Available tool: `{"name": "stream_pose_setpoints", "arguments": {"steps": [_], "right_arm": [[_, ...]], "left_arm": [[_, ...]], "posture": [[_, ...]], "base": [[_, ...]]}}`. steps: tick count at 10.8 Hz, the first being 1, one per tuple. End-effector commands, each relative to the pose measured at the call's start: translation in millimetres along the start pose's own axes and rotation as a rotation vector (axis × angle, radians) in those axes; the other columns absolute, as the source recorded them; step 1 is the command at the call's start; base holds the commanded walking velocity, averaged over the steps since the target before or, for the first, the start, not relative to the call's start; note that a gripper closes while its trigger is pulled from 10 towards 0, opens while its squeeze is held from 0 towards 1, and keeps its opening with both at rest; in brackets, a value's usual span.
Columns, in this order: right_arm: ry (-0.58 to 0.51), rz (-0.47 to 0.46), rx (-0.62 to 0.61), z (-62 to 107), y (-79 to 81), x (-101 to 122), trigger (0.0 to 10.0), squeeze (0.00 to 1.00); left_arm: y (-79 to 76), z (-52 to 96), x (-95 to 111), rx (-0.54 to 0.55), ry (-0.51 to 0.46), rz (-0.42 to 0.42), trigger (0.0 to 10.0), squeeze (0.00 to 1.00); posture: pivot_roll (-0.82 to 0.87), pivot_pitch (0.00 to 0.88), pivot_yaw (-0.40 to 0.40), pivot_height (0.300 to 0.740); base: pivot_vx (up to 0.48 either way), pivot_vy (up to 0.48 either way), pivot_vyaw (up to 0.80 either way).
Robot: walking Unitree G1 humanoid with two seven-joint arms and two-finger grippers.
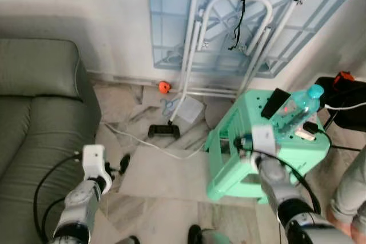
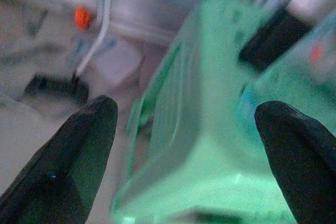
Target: Move the pillow to the sofa
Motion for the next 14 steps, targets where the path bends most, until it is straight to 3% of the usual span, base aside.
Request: {"name": "stream_pose_setpoints", "arguments": {"steps": [1, 3, 5, 6, 7, 9, 10, 11, 14], "right_arm": [[-0.022, 0.004, -0.026, 4.4, -4.5, -0.8, 10.0, 0.00], [-0.112, -0.039, -0.021, 26.1, -8.6, 10.5, 10.0, 0.00], [-0.169, -0.037, -0.004, 54.6, -16.4, 22.1, 10.0, 0.00], [-0.176, -0.026, 0.022, 69.6, -18.6, 27.6, 10.0, 0.00], [-0.163, -0.045, 0.030, 82.1, -22.1, 30.1, 10.0, 0.00], [-0.142, -0.028, -0.024, 97.5, -32.7, 31.5, 10.0, 0.00], [-0.141, -0.048, -0.041, 104.9, -34.5, 34.2, 10.0, 0.00], [-0.111, -0.063, -0.094, 108.8, -40.9, 32.2, 10.0, 0.00], [-0.076, -0.081, -0.088, 110.0, -36.3, 29.4, 10.0, 0.00]], "left_arm": [[-9.9, 3.8, 7.2, -0.052, -0.022, 0.004, 10.0, 0.00], [-26.0, 28.3, 23.3, -0.097, -0.091, -0.024, 10.0, 0.00], [-36.5, 53.0, 24.3, -0.131, -0.098, -0.020, 10.0, 0.00], [-33.0, 65.2, 27.6, -0.104, -0.087, -0.080, 10.0, 0.00], [-26.1, 78.6, 39.6, -0.071, -0.159, -0.096, 10.0, 0.00], [-21.9, 100.9, 64.1, 0.033, -0.275, -0.055, 10.0, 0.00], [-17.6, 102.9, 72.1, 0.053, -0.208, -0.154, 10.0, 0.00], [-25.4, 98.8, 83.2, 0.035, -0.263, -0.138, 10.0, 0.00], [-33.4, 82.4, 58.7, 0.060, -0.143, -0.214, 10.0, 0.00]], "posture": [[-0.08, 0.197, -0.080, 0.740], [-0.08, 0.205, -0.083, 0.740], [-0.09, 0.204, -0.090, 0.740], [-0.09, 0.204, -0.094, 0.740], [-0.09, 0.202, -0.095, 0.740], [-0.07, 0.203, -0.084, 0.740], [-0.05, 0.205, -0.081, 0.740], [-0.05, 0.207, -0.082, 0.740], [-0.09, 0.199, -0.070, 0.740]], "base": [[0.000, 0.000, 0.00], [0.000, 0.000, 0.00], [0.000, 0.000, 0.00], [0.000, 0.000, 0.00], [0.000, 0.000, 0.00], [0.000, 0.000, 0.00], [0.000, 0.000, 0.00], [0.000, 0.000, 0.00], [0.000, 0.000, 0.00]]}}
Point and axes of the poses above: a point about 5 cm out from each wrist's last joint towards the gripper, its own z axis pointing back from the gripper into the wrist, its own x axis along the axis of the wrist's last joint, y = z × x, the point moved 4 cm from there along -z, pointing out of the wrist towards the gripper, and after that the axes turned 12 degrees about z, right-handed, at the moved point
